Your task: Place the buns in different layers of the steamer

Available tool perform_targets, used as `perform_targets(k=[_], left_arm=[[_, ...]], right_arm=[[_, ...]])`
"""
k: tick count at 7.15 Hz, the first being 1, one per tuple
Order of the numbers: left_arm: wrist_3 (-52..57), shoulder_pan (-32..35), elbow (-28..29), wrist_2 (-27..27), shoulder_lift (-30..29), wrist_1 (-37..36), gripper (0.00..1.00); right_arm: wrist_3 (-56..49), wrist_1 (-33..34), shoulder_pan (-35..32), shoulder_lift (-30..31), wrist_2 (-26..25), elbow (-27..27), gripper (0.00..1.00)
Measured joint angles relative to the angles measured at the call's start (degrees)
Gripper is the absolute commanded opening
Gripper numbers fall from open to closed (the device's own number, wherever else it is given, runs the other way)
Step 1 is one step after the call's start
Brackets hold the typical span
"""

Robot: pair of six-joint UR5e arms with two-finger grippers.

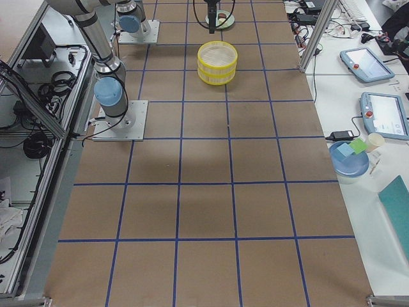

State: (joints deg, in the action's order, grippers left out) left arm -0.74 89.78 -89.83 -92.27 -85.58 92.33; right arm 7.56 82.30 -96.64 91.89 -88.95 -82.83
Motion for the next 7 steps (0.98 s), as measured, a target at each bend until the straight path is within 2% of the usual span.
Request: perform_targets(k=[7], left_arm=[[0.0,-0.2,0.8,0.8,0.0,-0.2,1.0]], right_arm=[[0.0,0.1,0.0,0.0,-0.1,0.0,1.0]])
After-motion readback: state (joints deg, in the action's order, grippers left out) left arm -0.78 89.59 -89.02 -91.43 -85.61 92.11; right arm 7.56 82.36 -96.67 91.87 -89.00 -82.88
